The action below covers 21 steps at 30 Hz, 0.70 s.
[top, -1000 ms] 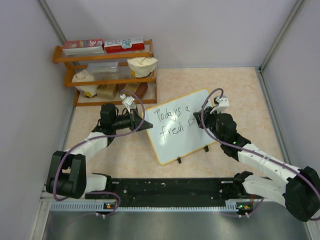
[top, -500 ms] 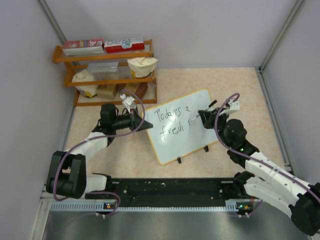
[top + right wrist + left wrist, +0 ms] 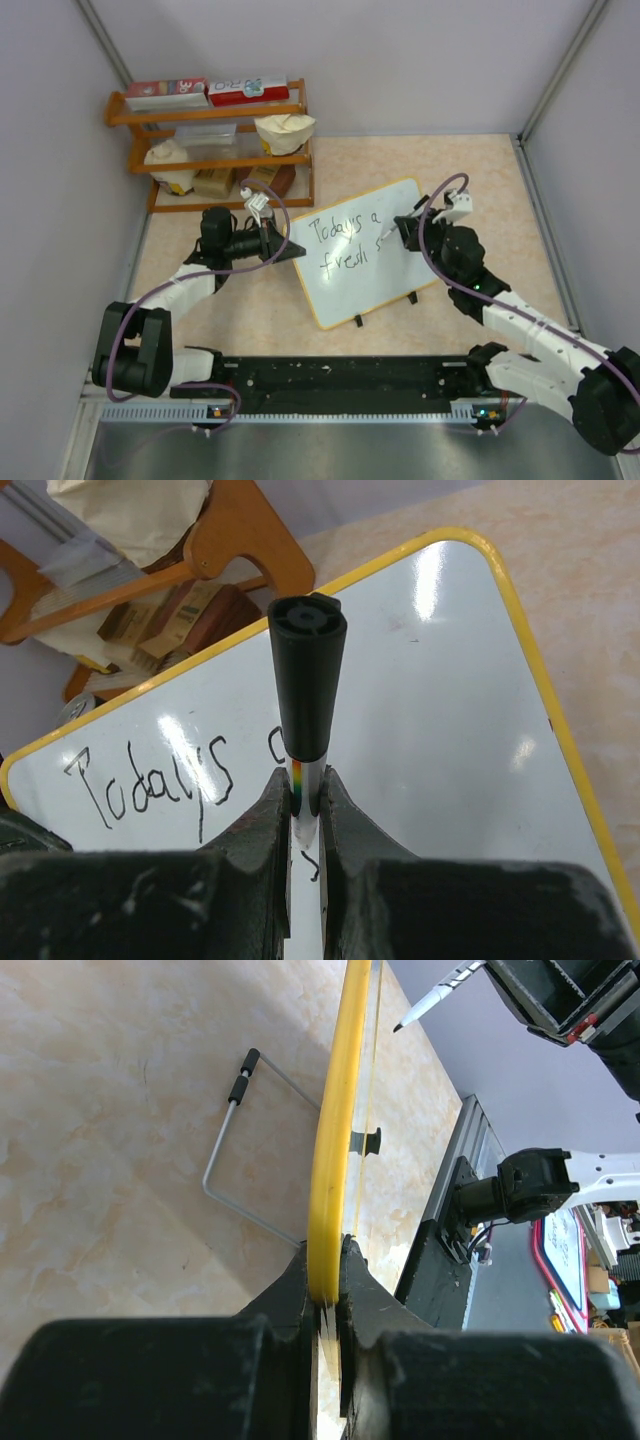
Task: Write a sentence on the whiteboard
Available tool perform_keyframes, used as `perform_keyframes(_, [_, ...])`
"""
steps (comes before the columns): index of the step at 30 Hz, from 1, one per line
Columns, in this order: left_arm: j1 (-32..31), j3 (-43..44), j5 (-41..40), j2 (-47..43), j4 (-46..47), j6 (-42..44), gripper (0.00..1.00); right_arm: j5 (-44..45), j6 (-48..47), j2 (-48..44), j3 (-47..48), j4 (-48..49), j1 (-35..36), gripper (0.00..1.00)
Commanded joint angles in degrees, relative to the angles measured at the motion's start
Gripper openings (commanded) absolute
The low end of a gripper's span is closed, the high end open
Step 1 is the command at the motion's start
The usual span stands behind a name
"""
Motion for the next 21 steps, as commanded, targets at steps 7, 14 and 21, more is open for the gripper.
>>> perform_keyframes(7, [-0.6, -1.4, -4.3, 0.8, -3.0, 9.3, 0.00, -1.3, -0.4, 3.0, 4.3, 2.2, -0.6, 0.00])
perform_keyframes(14, [-0.6, -1.5, -4.3, 0.8, -2.9, 9.3, 0.00, -0.8, -0.3, 4.9, 3.7, 2.2, -0.6, 0.00])
perform_keyframes(21, [-0.6, -1.5, -4.3, 1.0, -2.9, 9.3, 0.00, 1.1, -1.1, 5.9, 3.9, 1.2, -0.6, 0.00])
